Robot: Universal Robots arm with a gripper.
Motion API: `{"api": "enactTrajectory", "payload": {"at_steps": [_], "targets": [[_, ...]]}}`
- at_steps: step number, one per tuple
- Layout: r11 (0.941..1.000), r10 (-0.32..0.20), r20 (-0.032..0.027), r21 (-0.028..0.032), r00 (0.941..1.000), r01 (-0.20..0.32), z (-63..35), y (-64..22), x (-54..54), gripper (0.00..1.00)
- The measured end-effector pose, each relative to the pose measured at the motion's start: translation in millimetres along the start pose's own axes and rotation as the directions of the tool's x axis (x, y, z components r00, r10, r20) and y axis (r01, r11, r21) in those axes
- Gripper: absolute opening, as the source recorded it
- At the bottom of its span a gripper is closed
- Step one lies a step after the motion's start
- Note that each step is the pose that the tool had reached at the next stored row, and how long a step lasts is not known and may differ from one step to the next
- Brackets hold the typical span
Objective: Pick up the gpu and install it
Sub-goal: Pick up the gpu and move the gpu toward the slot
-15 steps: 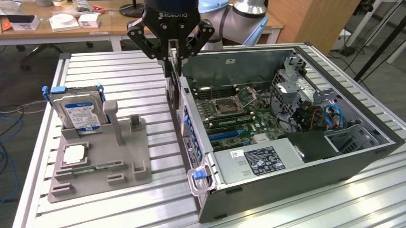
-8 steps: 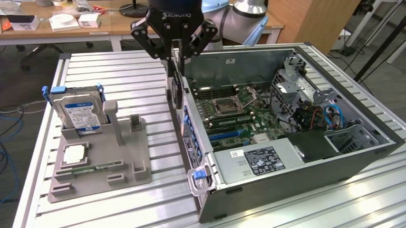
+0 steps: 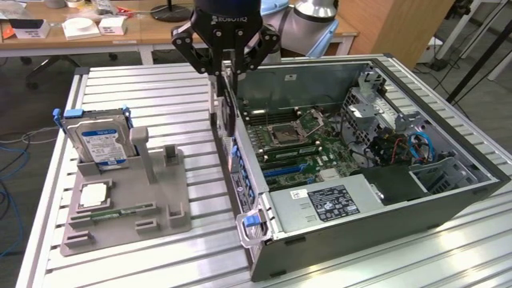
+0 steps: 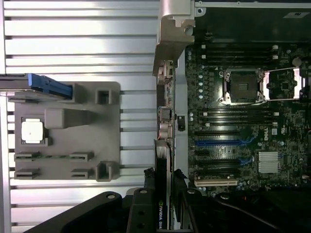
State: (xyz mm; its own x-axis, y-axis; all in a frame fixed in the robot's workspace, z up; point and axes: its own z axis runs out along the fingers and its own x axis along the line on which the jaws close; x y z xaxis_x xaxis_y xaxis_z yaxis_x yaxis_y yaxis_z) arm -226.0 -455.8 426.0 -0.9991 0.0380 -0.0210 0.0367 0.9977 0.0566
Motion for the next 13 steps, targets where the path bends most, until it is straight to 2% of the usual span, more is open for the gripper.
{"api": "enactTrajectory", "payload": {"at_steps": [13], "targets": [[1.0000, -0.004, -0.0002, -0.0009, 1.0000, 0.004, 0.3, 0.4, -11.2, 0.26]]}}
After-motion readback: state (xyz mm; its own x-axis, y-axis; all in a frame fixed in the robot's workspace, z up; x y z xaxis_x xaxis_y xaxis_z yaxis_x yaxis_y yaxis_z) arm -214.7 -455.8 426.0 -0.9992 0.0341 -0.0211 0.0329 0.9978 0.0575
